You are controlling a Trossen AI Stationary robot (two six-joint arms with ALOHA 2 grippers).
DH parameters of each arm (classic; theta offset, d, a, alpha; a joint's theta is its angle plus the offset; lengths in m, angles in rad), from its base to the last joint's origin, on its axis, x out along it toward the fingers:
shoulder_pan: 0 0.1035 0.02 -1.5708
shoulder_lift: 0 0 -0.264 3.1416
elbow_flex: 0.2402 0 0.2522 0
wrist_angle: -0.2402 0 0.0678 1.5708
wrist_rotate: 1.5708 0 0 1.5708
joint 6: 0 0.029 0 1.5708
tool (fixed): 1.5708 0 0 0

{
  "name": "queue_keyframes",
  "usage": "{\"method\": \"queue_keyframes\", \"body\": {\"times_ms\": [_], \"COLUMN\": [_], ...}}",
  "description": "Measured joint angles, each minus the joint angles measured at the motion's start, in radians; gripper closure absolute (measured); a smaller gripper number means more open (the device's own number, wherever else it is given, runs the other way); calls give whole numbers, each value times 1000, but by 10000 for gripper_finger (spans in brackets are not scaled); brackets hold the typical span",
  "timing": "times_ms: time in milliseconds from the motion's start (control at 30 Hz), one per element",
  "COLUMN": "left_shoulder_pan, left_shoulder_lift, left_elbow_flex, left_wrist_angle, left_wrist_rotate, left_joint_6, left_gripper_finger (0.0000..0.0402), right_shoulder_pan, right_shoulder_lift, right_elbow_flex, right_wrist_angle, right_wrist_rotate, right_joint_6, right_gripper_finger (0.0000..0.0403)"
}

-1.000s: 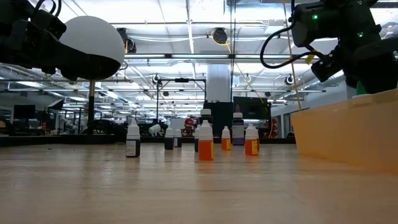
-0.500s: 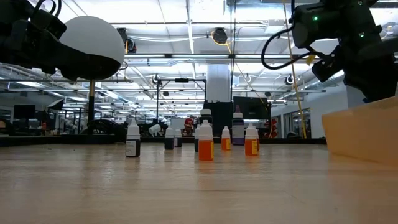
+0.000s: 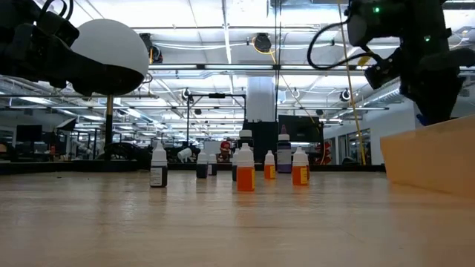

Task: Pick & Place food coloring
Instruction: Adjust the big blue food coloring bottle in the orange bin

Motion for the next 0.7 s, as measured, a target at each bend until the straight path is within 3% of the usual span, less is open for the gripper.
{"method": "queue_keyframes", "body": {"times_ms": [333, 700], "left_shoulder_pan": [0, 0], "left_shoulder_lift": [0, 0], "left_elbow_flex": [0, 0], "left_wrist_angle": [0, 0], "left_wrist_rotate": [0, 0], "left_joint_6": [0, 0], "left_gripper_finger": [103, 103], "right_shoulder_pan": [79, 135], "right_shoulder_lift": [-37, -40], "right_elbow_flex": [3, -60], "right_wrist_angle": [160, 386], "right_wrist_rotate": [142, 216], "right_joint_6": [14, -33], "right_gripper_finger": [302, 302]}}
